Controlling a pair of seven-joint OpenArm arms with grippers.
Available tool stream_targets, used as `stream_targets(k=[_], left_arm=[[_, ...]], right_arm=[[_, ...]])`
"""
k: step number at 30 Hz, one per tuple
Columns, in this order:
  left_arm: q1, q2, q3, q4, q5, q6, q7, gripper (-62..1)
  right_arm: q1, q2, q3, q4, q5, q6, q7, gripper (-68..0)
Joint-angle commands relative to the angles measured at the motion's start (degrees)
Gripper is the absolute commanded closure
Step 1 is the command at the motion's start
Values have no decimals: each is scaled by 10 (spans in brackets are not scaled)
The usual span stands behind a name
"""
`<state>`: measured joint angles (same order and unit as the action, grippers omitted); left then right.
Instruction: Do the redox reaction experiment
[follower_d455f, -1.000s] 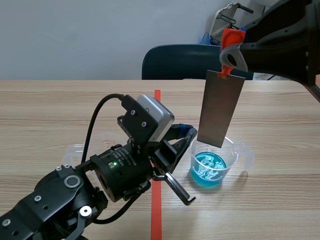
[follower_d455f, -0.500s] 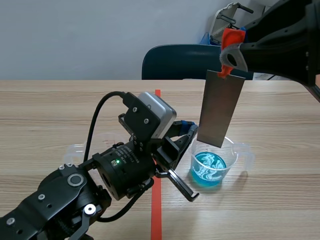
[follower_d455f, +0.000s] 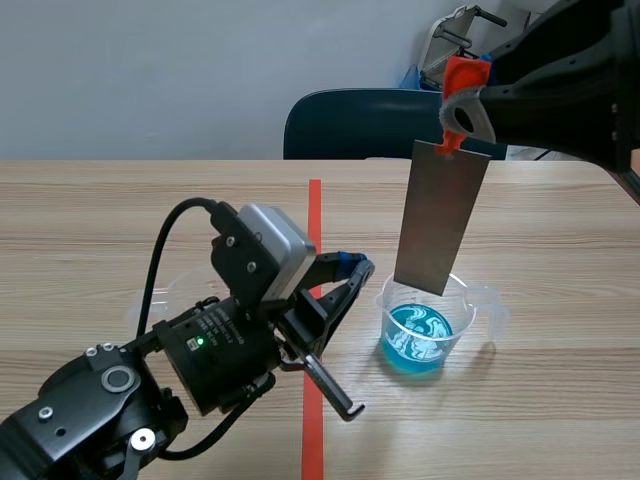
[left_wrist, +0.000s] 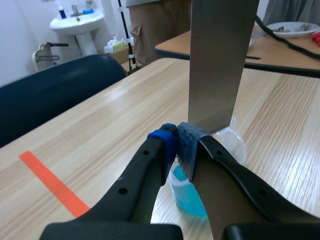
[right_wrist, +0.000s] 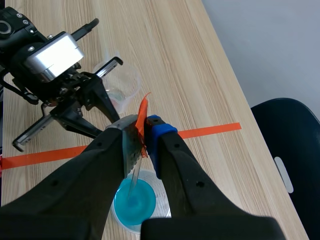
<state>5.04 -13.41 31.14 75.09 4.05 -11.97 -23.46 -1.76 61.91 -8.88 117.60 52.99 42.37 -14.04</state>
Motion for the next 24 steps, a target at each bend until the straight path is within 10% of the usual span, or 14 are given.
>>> stream_targets(k=[1,24], left_arm=[[17,0,-13,10,-4,2,-14,-28],[269,-130,-189,219,1,-19,-28,-110]], right_arm=[[8,6,7,4,6,4,8,-6],[8,6,7,4,6,4,8,-6]])
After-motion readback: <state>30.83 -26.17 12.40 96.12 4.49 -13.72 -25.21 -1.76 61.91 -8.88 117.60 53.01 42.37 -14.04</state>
